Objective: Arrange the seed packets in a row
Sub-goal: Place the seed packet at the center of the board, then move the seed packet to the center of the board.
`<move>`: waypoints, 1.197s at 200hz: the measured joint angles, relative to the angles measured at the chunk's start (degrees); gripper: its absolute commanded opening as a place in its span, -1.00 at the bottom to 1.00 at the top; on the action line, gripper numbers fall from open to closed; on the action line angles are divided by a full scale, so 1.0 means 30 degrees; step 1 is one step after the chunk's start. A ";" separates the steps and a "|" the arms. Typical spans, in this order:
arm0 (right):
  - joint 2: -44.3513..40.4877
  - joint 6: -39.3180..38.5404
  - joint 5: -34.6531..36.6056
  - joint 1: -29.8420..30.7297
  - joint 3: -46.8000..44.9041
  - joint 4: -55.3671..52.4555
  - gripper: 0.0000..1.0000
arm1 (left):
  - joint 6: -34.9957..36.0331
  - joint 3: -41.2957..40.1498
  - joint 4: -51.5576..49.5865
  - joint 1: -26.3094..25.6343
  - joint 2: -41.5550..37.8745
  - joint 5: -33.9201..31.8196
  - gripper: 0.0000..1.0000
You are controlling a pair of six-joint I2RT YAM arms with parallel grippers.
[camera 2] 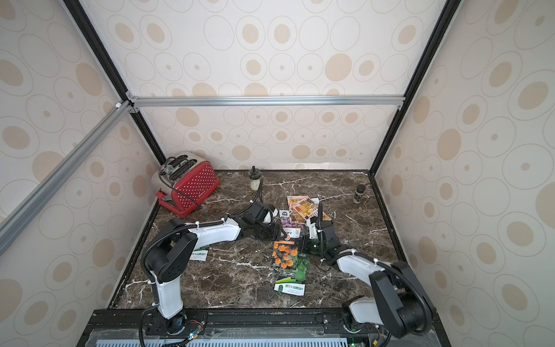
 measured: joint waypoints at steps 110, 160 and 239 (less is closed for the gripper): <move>-0.0240 -0.0874 0.5501 -0.4044 0.3781 -0.6317 -1.00 | -0.0124 0.1617 -0.1260 0.0780 -0.0663 -0.0984 0.98; -0.0423 -0.1603 0.6492 -0.4874 0.4546 -0.7934 0.77 | 0.0168 0.0933 -0.2113 0.0780 -0.0663 -0.0940 0.96; -0.5260 -0.1596 0.2667 -0.1413 0.3075 -1.2342 0.22 | 0.1166 -0.2484 -0.3402 0.0590 -0.1938 0.0051 0.88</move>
